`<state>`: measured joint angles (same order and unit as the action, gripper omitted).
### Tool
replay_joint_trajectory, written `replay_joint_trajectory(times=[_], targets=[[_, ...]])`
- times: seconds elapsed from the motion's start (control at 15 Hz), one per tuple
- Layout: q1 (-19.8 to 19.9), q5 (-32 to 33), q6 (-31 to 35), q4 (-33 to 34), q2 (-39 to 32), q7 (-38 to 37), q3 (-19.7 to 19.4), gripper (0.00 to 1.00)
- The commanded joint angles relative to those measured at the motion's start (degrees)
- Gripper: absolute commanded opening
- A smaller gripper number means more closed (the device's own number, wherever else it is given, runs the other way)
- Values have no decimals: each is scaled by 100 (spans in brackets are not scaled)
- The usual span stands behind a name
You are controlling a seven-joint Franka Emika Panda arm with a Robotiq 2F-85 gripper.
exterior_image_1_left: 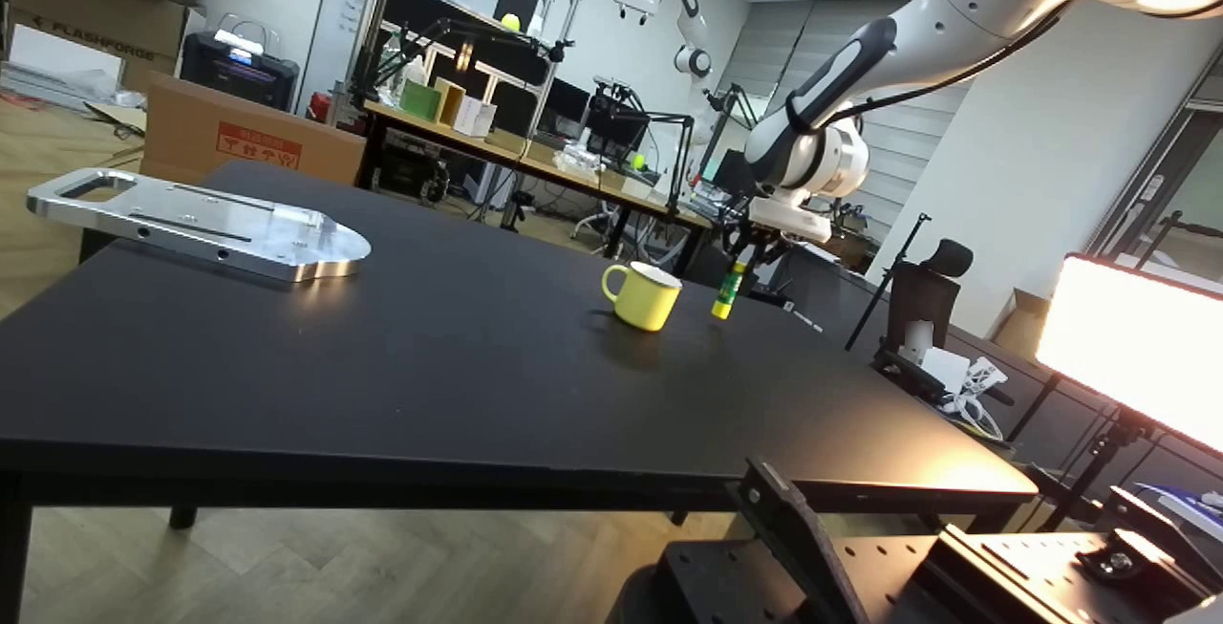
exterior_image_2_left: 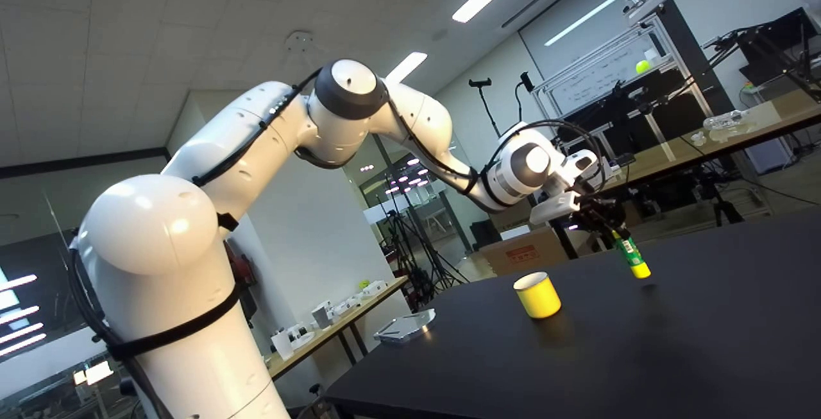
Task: Remove the glue stick from the cup and put it on the table
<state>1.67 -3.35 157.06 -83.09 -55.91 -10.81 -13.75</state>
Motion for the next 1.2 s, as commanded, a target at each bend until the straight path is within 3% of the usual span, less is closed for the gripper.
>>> replay_joint_trajectory(times=[0.0, 0.4, 0.47, 1.07, 1.13], targets=[[71, 111, -6, 20, -7, -52, 78, 34], [74, 111, -4, 20, -24, -51, 81, 34], [44, 117, 114, 9, -56, -121, 21, 9], [335, 28, 565, -58, -173, 27, 146, 9], [334, 29, 600, -61, -175, 14, 129, 29]])
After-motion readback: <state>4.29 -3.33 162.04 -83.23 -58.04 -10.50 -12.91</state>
